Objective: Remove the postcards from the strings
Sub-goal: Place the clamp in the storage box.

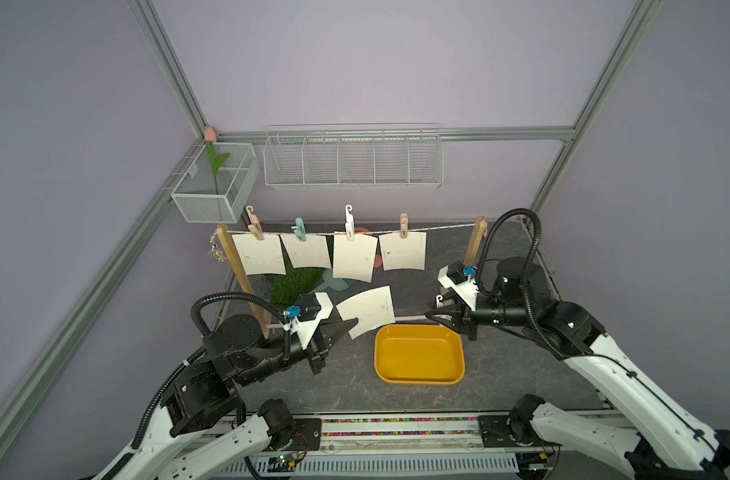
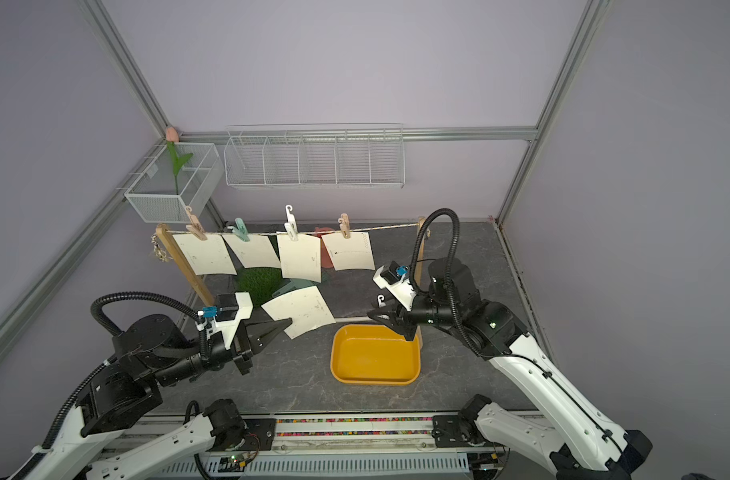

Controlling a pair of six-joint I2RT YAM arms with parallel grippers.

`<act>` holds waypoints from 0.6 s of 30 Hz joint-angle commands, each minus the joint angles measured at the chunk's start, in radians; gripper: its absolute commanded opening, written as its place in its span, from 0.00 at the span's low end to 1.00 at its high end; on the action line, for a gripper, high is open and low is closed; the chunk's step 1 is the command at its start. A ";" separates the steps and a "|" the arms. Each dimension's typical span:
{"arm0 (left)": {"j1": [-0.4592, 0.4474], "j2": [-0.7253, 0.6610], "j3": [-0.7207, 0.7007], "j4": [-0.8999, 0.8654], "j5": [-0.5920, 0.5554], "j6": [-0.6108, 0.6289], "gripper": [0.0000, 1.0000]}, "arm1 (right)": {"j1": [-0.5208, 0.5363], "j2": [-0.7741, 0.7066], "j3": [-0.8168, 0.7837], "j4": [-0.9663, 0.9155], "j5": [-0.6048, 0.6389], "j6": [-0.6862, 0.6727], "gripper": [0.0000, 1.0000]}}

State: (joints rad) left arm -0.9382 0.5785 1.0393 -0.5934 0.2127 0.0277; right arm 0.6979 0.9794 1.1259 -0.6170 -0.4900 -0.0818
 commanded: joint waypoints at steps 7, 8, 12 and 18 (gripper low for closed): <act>-0.005 -0.076 -0.112 -0.145 0.047 -0.274 0.00 | 0.153 0.009 -0.179 -0.008 0.261 0.134 0.32; -0.005 -0.081 -0.124 -0.143 0.056 -0.289 0.00 | 0.159 0.007 -0.196 -0.005 0.278 0.147 0.33; -0.005 -0.083 -0.147 -0.174 0.055 -0.312 0.00 | 0.178 0.029 -0.241 0.014 0.325 0.196 0.32; -0.005 -0.058 -0.172 -0.162 0.067 -0.306 0.00 | 0.184 0.089 -0.337 0.102 0.389 0.244 0.33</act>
State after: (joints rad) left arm -0.9382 0.5102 0.8867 -0.7437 0.2619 -0.2546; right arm 0.8753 1.0466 0.8257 -0.5785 -0.1535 0.1162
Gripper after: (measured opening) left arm 0.047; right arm 0.330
